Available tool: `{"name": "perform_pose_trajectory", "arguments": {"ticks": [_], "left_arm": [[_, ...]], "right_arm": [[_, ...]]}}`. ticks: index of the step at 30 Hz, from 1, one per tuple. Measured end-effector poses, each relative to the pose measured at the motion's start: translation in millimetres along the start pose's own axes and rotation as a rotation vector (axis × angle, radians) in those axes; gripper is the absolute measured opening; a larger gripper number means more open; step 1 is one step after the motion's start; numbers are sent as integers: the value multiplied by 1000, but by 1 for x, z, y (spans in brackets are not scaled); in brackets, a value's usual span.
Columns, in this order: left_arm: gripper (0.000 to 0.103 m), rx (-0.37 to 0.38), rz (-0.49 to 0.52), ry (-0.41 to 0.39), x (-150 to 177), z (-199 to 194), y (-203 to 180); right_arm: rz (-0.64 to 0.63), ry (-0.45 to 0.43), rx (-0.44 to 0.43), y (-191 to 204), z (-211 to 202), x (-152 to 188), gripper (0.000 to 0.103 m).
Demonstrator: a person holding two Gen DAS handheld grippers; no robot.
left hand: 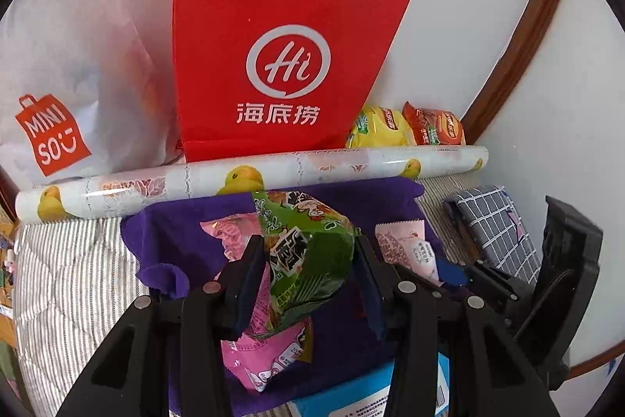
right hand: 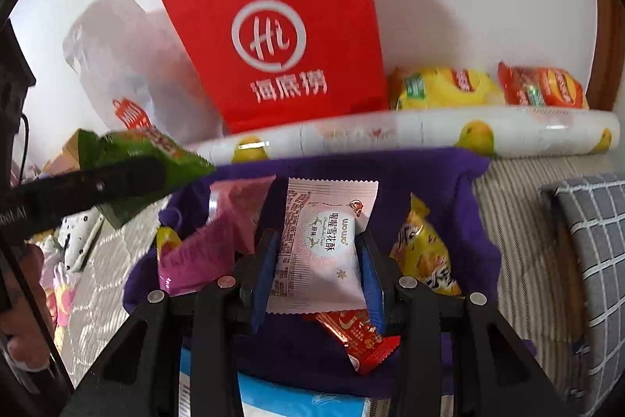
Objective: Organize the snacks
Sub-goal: 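Carry both held snacks up and over onto the purple towel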
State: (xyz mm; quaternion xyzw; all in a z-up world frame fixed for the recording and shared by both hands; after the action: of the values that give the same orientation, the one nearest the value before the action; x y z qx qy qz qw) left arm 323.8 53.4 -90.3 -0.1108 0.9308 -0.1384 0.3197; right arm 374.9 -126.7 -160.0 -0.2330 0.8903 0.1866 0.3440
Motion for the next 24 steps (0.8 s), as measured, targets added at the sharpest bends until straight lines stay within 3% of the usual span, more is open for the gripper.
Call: {"name": "perform_pose_trajectory", "arguments": {"ticks": [15,19,24], "left_arm": [[43,-5,7,26,4,9,-2],[43,-5,15,31,6,10,-6],[43,-1,22,30,6,10,-9]], "right_arm": [[-27,44,-27,6,10,16,41],[-22,99,-83,7,19,22,41],[-8,144,-87,6,28,27,41]]}}
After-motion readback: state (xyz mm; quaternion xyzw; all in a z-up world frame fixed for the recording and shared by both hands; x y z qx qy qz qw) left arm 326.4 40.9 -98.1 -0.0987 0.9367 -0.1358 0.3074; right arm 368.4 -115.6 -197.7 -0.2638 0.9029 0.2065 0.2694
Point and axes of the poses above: each gripper's, at about its wrist camera, not at the fingertips, and z roughly the way its jaws point, y to its left, x to its underside, the point moved 1 cm from there along z, roughly the way its jaws point, and after that the axes turned 8 degrees about -z, right-handed, at the moved point
